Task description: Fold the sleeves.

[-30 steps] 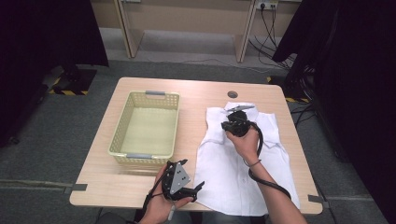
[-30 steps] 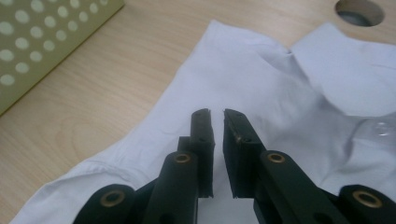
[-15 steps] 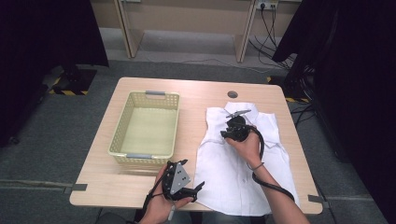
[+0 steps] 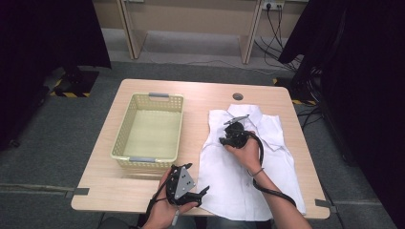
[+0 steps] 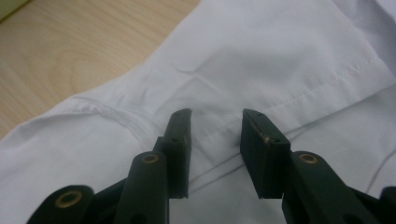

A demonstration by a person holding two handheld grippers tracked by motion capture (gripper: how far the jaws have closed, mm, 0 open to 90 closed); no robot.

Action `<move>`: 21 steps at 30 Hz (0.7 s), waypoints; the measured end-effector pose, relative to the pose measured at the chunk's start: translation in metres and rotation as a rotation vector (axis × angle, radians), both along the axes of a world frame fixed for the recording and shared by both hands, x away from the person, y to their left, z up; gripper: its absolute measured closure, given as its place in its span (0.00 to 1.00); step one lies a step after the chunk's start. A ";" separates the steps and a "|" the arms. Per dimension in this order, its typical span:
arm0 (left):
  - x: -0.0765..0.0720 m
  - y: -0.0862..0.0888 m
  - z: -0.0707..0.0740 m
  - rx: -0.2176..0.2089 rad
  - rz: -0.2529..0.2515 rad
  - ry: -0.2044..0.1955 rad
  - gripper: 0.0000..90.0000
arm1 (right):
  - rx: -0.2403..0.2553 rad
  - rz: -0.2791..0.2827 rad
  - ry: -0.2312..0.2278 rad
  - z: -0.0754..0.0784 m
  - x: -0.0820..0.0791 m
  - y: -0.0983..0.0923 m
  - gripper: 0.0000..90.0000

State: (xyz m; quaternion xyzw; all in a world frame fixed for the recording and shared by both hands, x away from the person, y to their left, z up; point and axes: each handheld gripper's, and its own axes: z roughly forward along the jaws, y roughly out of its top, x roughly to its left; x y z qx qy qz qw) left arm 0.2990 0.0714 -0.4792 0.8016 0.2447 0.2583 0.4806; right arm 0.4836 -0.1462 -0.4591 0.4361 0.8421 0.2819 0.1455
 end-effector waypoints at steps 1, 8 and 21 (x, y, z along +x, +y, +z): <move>0.000 0.000 0.000 -0.001 0.000 0.001 0.09 | 0.001 0.000 0.000 0.000 0.000 0.002 0.71; 0.001 0.001 0.000 -0.004 -0.005 0.006 0.09 | 0.007 0.003 -0.006 -0.001 -0.001 0.017 0.71; 0.001 0.000 0.001 -0.023 -0.018 0.033 0.09 | 0.032 0.014 -0.006 0.008 0.000 0.014 0.55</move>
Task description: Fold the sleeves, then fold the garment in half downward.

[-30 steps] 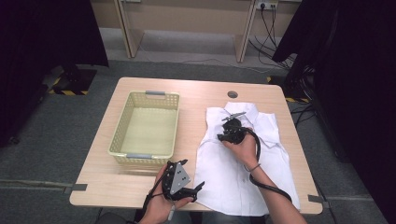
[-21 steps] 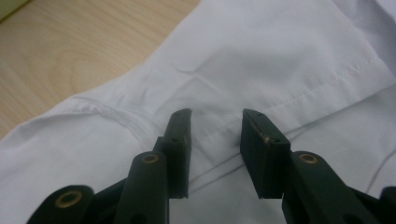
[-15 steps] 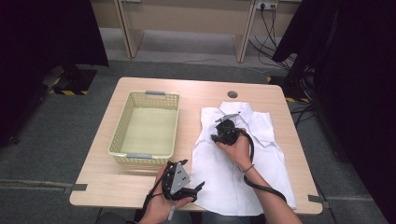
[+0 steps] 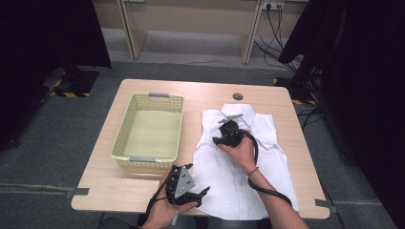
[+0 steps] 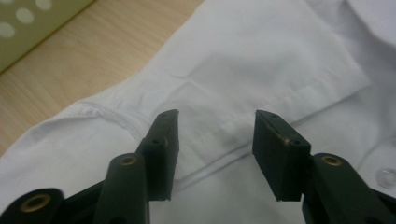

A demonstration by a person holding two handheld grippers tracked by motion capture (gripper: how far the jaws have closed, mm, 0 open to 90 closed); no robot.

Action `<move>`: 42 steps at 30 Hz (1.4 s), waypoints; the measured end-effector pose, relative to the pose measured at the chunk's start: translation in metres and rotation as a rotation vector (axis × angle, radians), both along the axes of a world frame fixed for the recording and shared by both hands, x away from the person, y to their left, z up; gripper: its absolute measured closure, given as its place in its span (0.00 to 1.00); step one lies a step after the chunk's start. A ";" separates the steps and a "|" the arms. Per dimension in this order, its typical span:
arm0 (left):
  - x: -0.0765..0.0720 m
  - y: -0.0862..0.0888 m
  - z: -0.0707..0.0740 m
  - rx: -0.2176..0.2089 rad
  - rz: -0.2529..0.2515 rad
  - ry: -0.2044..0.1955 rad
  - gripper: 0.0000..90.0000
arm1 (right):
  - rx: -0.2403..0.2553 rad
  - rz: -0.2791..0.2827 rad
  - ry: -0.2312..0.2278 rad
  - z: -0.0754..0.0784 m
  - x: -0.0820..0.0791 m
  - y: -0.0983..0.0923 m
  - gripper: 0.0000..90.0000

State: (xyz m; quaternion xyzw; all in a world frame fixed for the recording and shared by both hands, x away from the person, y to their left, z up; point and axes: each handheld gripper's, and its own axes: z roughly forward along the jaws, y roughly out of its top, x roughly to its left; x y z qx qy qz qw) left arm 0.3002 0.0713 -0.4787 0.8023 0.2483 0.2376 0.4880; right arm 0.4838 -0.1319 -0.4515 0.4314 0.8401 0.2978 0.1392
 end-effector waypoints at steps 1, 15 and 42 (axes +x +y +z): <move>0.000 0.000 0.000 -0.007 -0.007 0.004 0.09 | 0.016 -0.010 -0.005 0.003 -0.001 -0.005 0.51; 0.019 -0.030 0.020 -0.074 -0.115 0.062 0.08 | 0.097 -0.204 0.008 0.019 -0.010 -0.109 0.31; 0.087 -0.060 0.033 -0.091 -0.031 0.102 0.09 | 0.146 -0.316 0.004 0.018 -0.017 -0.167 0.20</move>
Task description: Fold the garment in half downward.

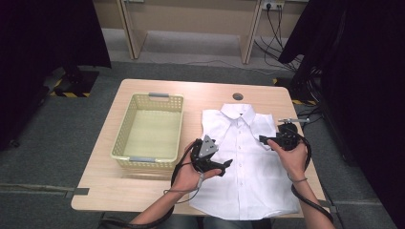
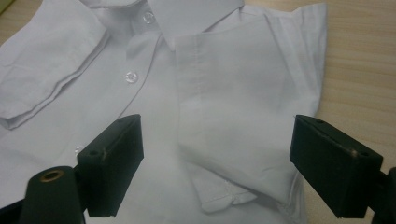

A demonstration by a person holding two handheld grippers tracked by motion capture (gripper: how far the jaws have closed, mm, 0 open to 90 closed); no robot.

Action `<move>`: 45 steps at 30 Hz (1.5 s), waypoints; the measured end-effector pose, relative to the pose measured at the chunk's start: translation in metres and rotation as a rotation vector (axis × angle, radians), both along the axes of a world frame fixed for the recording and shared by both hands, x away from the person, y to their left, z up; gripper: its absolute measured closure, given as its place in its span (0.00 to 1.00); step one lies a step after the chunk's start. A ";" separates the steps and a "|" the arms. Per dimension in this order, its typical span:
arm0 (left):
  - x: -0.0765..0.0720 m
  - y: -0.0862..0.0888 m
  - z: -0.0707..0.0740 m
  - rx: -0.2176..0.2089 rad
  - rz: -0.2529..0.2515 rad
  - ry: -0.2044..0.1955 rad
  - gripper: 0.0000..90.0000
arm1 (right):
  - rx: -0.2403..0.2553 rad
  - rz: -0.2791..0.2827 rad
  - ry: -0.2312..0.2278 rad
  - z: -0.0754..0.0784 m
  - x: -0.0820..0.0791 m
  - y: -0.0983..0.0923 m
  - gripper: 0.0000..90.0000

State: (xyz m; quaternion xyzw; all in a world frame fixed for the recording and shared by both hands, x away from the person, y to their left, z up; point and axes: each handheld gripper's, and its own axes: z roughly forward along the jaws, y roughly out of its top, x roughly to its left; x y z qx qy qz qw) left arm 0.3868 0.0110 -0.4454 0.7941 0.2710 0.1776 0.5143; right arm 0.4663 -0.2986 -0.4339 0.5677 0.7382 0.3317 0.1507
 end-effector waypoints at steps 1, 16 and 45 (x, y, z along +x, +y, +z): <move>0.002 -0.001 0.000 0.001 0.001 0.001 0.09 | 0.000 0.000 0.004 0.000 0.001 0.000 0.20; 0.027 -0.014 0.007 -0.006 0.034 -0.008 0.09 | -0.001 -0.006 0.003 0.001 0.008 -0.001 0.20; 0.100 -0.037 0.013 0.045 0.139 0.001 0.13 | -0.038 -0.026 -0.015 0.016 0.042 0.001 0.22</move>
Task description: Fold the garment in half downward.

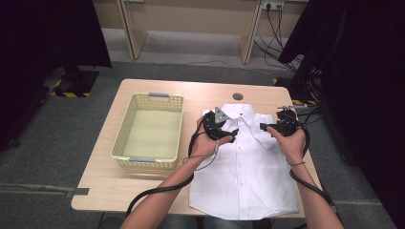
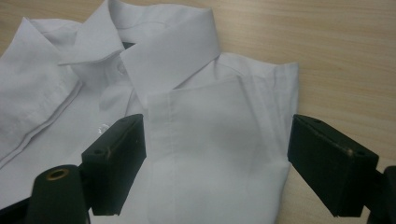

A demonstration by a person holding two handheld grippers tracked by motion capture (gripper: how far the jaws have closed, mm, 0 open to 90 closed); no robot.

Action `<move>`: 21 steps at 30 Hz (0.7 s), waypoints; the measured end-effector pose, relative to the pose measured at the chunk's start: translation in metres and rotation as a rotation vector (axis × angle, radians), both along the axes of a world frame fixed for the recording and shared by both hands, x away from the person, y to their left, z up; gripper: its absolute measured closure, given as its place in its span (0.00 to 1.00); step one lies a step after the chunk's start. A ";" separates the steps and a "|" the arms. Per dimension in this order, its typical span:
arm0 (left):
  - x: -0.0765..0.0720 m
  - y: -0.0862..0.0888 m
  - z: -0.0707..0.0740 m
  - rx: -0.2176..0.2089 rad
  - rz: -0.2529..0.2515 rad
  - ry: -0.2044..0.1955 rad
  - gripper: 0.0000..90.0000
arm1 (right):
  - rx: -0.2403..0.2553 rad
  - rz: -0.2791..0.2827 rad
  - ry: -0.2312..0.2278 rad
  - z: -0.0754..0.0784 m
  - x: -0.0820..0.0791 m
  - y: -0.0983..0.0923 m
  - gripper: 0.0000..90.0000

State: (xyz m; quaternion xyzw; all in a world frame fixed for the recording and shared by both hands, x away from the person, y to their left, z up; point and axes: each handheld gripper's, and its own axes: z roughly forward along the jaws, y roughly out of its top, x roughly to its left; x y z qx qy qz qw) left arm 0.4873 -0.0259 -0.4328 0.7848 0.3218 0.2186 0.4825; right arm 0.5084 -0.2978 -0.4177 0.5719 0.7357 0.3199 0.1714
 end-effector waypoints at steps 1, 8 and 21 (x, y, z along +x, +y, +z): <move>0.003 -0.001 0.000 0.002 0.005 0.001 0.13 | -0.002 -0.001 -0.001 0.000 0.001 0.000 0.22; 0.023 -0.003 -0.001 0.023 0.037 0.015 0.14 | -0.014 -0.007 0.004 0.001 0.013 -0.001 0.23; 0.053 -0.007 -0.012 0.052 0.094 0.070 0.16 | -0.036 -0.012 0.009 0.003 0.031 -0.001 0.27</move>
